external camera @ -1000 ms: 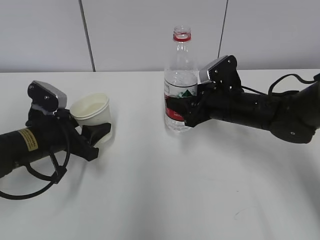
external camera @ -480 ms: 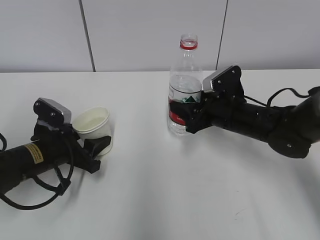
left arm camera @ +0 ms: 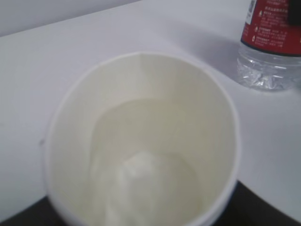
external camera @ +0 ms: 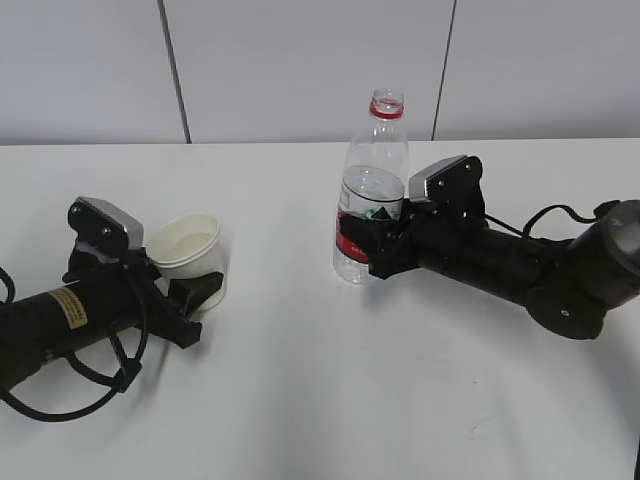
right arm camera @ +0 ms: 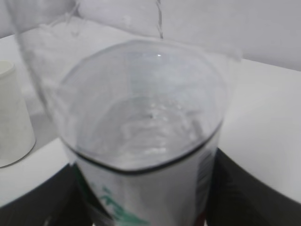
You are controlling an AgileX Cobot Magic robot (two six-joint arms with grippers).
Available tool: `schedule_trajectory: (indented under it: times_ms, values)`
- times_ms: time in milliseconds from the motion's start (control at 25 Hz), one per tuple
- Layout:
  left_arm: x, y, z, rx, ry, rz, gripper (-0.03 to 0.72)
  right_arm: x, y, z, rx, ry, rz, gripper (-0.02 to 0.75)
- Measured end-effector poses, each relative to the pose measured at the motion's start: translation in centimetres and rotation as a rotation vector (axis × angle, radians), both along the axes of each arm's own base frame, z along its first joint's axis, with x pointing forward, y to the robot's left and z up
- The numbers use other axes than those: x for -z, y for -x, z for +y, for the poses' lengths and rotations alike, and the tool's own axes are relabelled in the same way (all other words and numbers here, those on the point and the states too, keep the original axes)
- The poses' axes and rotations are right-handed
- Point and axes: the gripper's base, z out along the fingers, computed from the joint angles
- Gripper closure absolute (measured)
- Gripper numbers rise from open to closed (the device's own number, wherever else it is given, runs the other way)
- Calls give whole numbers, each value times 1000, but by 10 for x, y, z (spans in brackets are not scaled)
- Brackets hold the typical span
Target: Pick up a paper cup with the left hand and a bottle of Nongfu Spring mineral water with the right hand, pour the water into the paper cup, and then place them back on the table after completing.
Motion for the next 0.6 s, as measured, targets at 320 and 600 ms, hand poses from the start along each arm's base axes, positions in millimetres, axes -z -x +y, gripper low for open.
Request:
schedule_trajectory:
  times_ms: [320,600]
  values:
    - [1,-1,0,1,-9,4,295,1,0,0,4,-1,3,301]
    - [1,-1,-1,13,-21,9,287,3,2,2,-36,37,-20,292]
